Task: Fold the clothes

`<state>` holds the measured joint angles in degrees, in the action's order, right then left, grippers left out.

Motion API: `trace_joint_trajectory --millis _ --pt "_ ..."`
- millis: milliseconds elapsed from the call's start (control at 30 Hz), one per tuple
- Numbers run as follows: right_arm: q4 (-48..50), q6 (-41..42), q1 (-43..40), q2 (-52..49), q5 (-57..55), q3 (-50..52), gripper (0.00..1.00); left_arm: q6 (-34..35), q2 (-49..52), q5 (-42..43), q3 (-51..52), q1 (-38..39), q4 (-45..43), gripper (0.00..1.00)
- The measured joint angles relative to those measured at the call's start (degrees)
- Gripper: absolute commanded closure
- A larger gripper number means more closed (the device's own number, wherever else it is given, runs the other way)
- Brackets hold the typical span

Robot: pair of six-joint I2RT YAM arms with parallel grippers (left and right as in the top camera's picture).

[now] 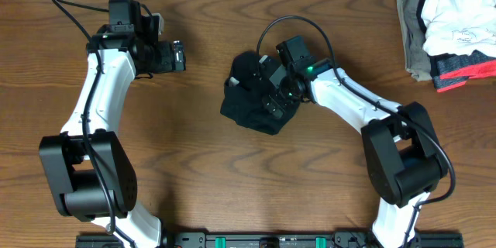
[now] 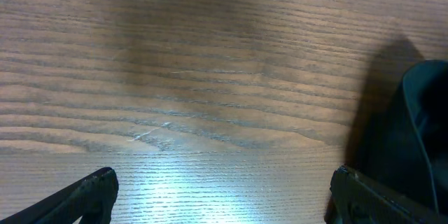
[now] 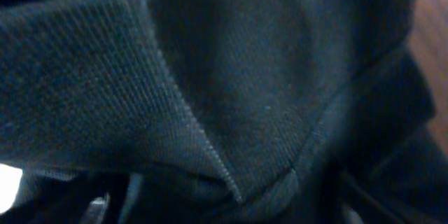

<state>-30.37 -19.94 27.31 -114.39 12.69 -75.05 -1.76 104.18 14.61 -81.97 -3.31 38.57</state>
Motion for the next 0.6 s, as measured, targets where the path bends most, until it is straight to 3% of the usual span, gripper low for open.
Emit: trace_joint_trajectory --millis 600 --pt "-0.57 -2.45 0.00 -3.39 0.70 -2.21 0.01 -0.02 0.00 0.00 0.00 0.00 -0.02 0.02"
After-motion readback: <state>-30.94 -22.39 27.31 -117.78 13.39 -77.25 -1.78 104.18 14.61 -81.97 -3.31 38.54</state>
